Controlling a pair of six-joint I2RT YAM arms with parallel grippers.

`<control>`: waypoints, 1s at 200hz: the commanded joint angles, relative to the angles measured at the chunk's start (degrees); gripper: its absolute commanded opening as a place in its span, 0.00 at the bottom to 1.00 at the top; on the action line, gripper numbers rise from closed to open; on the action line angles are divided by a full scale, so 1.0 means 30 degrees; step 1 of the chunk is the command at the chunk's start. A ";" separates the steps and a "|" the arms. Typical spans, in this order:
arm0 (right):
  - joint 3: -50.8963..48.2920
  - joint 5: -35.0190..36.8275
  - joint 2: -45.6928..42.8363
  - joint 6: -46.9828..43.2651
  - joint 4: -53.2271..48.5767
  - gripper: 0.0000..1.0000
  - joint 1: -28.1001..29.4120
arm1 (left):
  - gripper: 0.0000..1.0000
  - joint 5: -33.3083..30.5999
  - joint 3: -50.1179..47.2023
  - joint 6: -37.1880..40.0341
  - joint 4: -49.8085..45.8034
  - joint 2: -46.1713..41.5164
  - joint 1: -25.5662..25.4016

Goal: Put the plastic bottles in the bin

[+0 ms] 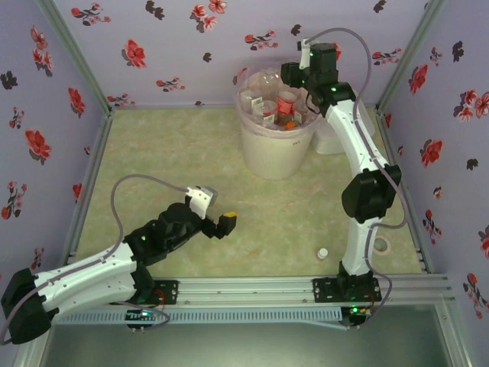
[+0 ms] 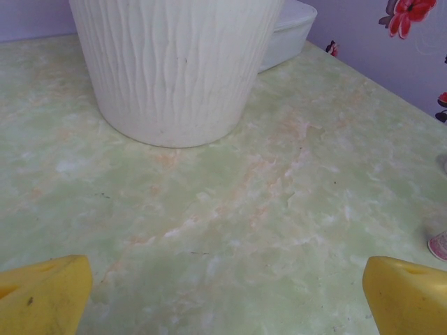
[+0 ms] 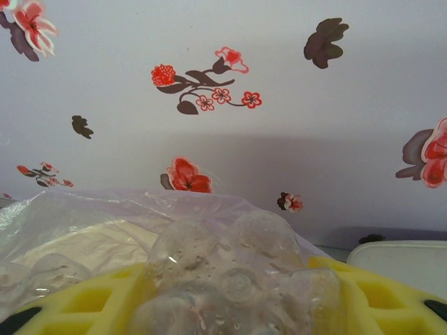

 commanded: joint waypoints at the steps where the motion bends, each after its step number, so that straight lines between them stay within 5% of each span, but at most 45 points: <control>1: -0.2732 -0.2262 0.2431 0.1001 -0.5311 0.08 0.0856 | 1.00 -0.0427 -0.0020 -0.0079 0.0091 0.0114 0.0195; 61: -0.2874 -0.4405 0.0687 0.2233 -0.5864 0.11 0.1920 | 1.00 -0.1438 0.0765 -0.0377 -0.1477 -0.0531 0.0380; 122: -0.3499 -0.7491 -0.0214 0.3045 -0.5856 0.16 0.3537 | 0.99 -0.2463 0.0837 -0.3074 -0.3822 -0.3431 0.2703; 200: 0.0416 -0.5415 -0.2000 0.1563 -0.7937 0.84 0.3660 | 1.00 -0.2016 0.1782 -0.2385 -0.4187 -0.3251 0.3306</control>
